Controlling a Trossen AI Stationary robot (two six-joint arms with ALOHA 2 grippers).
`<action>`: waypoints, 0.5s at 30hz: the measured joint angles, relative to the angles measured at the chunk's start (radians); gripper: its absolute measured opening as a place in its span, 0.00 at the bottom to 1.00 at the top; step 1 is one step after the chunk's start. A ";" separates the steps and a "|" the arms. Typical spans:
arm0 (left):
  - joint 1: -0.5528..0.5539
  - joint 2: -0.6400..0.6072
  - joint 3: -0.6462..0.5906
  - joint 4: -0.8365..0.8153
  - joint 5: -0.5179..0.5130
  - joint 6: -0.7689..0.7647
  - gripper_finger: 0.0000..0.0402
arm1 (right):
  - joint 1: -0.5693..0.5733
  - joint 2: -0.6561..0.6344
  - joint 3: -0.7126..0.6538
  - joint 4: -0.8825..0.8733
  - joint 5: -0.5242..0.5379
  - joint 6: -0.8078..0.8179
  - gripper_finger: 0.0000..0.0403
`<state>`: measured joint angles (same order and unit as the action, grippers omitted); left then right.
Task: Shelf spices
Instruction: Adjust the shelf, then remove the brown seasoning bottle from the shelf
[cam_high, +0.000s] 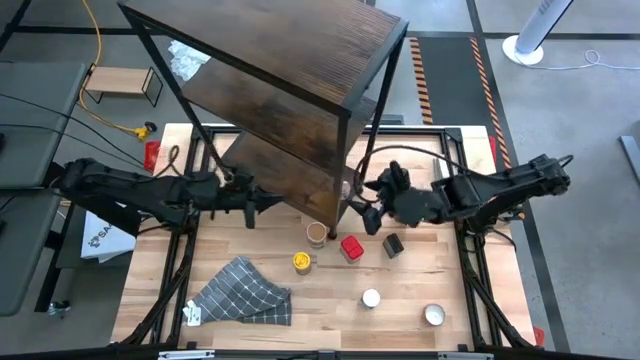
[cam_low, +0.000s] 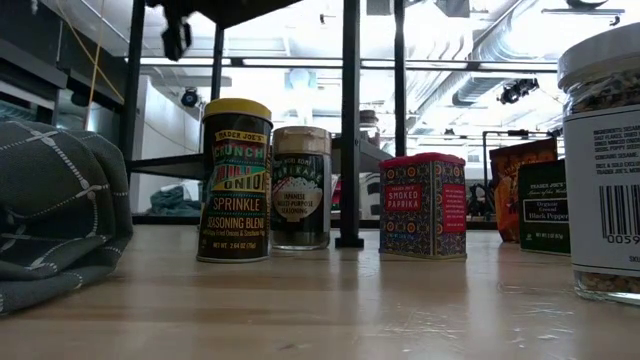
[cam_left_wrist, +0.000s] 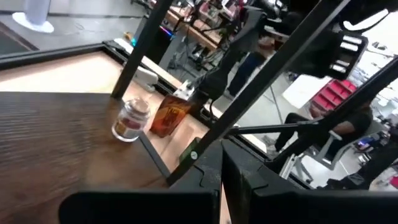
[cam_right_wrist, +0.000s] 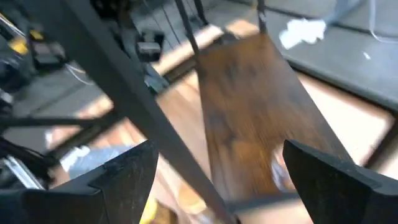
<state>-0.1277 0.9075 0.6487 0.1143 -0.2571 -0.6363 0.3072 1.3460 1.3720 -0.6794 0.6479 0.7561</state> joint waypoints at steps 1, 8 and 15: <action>0.014 0.022 0.000 0.015 0.028 -0.008 0.00 | 0.013 0.000 0.000 -0.050 0.007 0.040 0.85; 0.118 0.135 0.000 0.065 0.242 -0.040 0.00 | 0.106 0.032 -0.039 -0.455 0.122 0.455 0.72; 0.195 0.130 0.000 0.074 0.255 0.009 0.00 | 0.101 0.035 -0.260 -0.161 0.191 0.516 0.08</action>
<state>0.0677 1.0374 0.6483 0.1881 -0.0019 -0.6270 0.4083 1.3815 1.1120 -0.8404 0.8391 1.2718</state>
